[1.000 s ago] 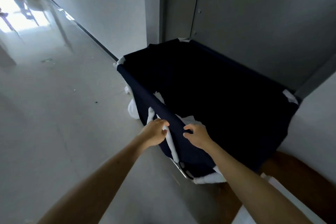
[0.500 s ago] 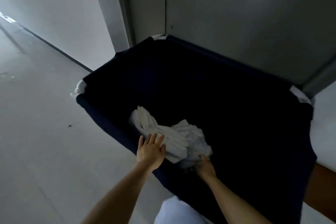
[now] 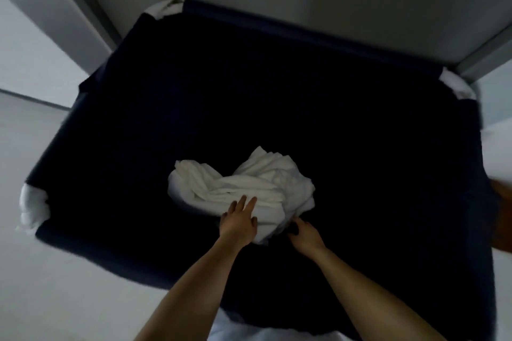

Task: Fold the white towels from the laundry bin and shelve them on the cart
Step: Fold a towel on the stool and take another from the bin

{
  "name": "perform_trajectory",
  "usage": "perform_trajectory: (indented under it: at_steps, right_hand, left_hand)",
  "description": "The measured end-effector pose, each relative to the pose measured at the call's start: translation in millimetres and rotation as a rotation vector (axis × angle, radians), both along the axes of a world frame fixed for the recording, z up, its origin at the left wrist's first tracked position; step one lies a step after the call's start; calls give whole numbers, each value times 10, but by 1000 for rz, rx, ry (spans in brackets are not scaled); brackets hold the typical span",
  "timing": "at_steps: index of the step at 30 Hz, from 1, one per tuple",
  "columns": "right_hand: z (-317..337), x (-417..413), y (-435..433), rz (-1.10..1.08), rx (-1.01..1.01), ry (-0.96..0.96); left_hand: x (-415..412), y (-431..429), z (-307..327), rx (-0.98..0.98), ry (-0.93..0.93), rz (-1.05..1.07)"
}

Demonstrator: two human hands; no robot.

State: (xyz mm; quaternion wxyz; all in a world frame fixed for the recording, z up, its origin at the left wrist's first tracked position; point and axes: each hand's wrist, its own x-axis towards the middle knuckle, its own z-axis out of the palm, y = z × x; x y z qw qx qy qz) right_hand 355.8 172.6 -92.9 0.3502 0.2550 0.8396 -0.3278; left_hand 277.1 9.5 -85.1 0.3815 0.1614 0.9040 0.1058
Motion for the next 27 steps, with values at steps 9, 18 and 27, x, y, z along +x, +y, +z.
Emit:
perform_trajectory:
  at_steps: [9,18,27]
  right_hand:
    - [-49,-937,-276,-250,-74,9]
    - [-655,-1186,-120,-264,-69,-68]
    - [-1978,-1201,454,-171,-79,-78]
  left_hand:
    - [-1216,-5,-249,24,50,-243]
    - [-1530,-36,-885,-20,-78,-255]
    - [-1815,173,-2010,19,-24,-259]
